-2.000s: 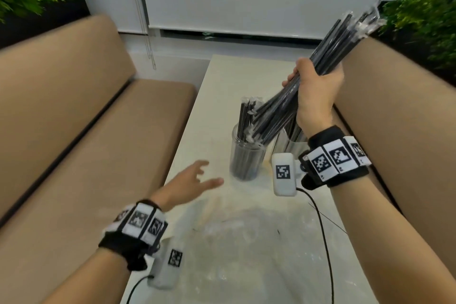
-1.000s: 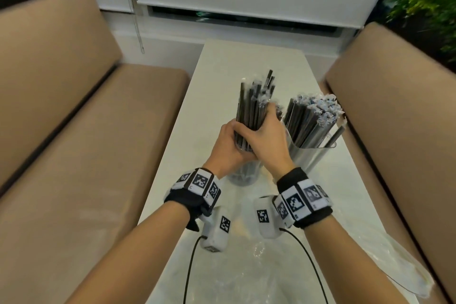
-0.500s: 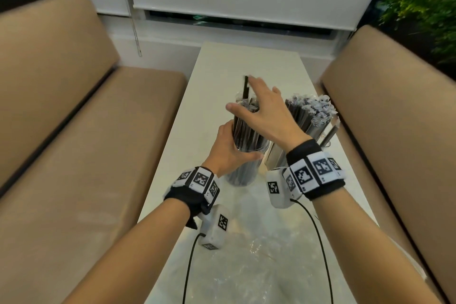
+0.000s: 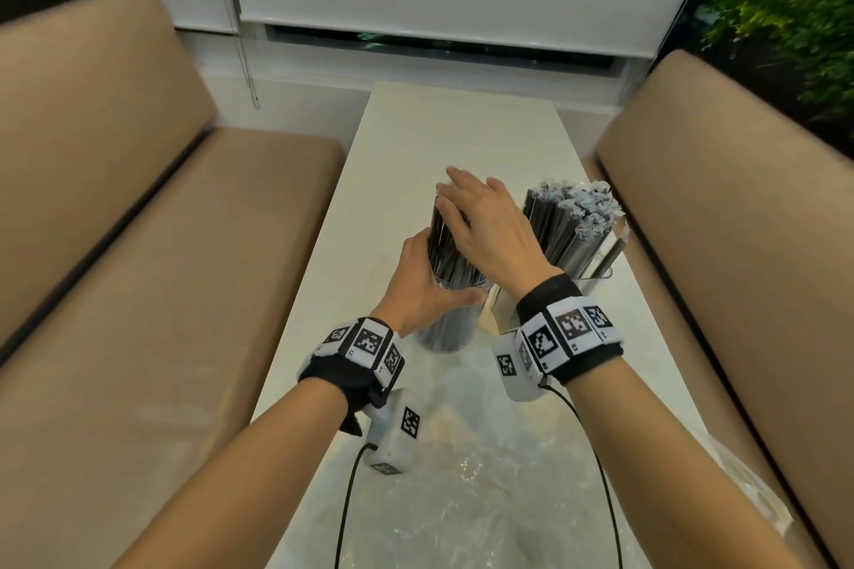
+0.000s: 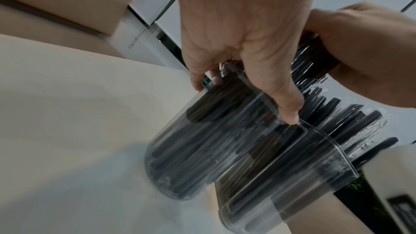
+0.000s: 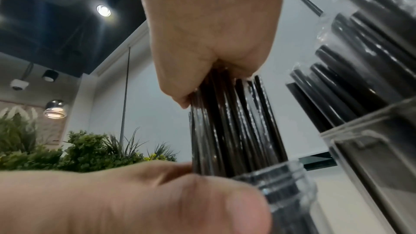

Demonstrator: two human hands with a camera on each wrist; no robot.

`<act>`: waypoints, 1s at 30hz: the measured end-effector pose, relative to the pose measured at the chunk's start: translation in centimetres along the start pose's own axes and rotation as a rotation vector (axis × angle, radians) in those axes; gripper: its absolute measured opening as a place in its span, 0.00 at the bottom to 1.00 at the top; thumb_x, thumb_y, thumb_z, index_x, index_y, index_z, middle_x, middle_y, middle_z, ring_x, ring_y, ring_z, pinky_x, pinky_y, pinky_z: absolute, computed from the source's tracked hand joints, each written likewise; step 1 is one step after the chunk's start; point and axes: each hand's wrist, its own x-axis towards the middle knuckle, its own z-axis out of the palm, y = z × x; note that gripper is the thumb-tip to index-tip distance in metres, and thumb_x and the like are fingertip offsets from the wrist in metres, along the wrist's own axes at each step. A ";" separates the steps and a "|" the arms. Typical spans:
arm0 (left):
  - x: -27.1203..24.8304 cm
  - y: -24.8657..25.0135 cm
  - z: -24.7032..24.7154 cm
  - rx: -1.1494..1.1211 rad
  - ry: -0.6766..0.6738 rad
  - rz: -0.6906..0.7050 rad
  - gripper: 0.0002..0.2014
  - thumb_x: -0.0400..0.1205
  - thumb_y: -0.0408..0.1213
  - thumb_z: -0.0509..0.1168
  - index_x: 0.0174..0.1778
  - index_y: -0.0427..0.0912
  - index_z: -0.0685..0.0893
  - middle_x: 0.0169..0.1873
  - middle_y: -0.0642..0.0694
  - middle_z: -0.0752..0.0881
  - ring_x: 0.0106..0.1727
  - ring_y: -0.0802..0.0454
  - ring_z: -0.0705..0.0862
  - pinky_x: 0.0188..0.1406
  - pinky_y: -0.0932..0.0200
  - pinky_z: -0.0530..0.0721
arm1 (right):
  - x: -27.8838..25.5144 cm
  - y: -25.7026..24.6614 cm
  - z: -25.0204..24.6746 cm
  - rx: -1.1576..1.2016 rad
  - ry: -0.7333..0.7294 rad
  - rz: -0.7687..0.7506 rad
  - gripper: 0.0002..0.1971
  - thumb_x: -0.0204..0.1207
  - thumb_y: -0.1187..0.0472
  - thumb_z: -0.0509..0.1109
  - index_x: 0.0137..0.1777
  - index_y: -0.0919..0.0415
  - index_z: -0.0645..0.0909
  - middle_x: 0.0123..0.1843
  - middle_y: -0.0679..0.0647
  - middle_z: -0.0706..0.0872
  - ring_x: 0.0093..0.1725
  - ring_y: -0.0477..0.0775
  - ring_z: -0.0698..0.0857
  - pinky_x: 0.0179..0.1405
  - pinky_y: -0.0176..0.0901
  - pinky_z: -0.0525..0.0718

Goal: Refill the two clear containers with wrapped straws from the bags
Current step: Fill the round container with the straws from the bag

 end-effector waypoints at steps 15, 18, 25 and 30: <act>-8.5 6.1 -6.4 -0.033 0.176 0.068 0.45 0.78 0.38 0.75 0.85 0.54 0.54 0.75 0.46 0.61 0.73 0.48 0.72 0.75 0.48 0.74 | -17.7 5.2 -11.4 0.107 0.122 0.502 0.29 0.74 0.34 0.65 0.71 0.48 0.76 0.69 0.54 0.84 0.67 0.56 0.82 0.68 0.56 0.79; -11.9 8.8 -5.5 -0.108 0.206 0.200 0.31 0.81 0.33 0.71 0.76 0.58 0.68 0.65 0.52 0.73 0.56 0.57 0.83 0.53 0.65 0.85 | -24.4 8.5 -6.0 -0.092 -0.438 0.787 0.60 0.47 0.14 0.65 0.81 0.34 0.53 0.86 0.56 0.57 0.82 0.67 0.64 0.75 0.74 0.67; -17.8 11.5 1.1 0.013 -0.166 0.267 0.07 0.83 0.34 0.69 0.55 0.45 0.89 0.56 0.51 0.86 0.53 0.59 0.86 0.53 0.70 0.83 | -32.3 9.0 -1.3 0.074 -0.196 0.978 0.26 0.74 0.63 0.77 0.71 0.65 0.78 0.61 0.67 0.87 0.58 0.66 0.85 0.55 0.51 0.83; -21.5 12.3 5.2 0.032 -0.419 0.219 0.13 0.82 0.49 0.69 0.60 0.51 0.87 0.58 0.65 0.81 0.69 0.69 0.73 0.66 0.60 0.74 | -33.6 4.4 -11.6 0.104 0.310 0.853 0.09 0.81 0.58 0.69 0.49 0.64 0.85 0.37 0.60 0.88 0.38 0.64 0.86 0.43 0.53 0.86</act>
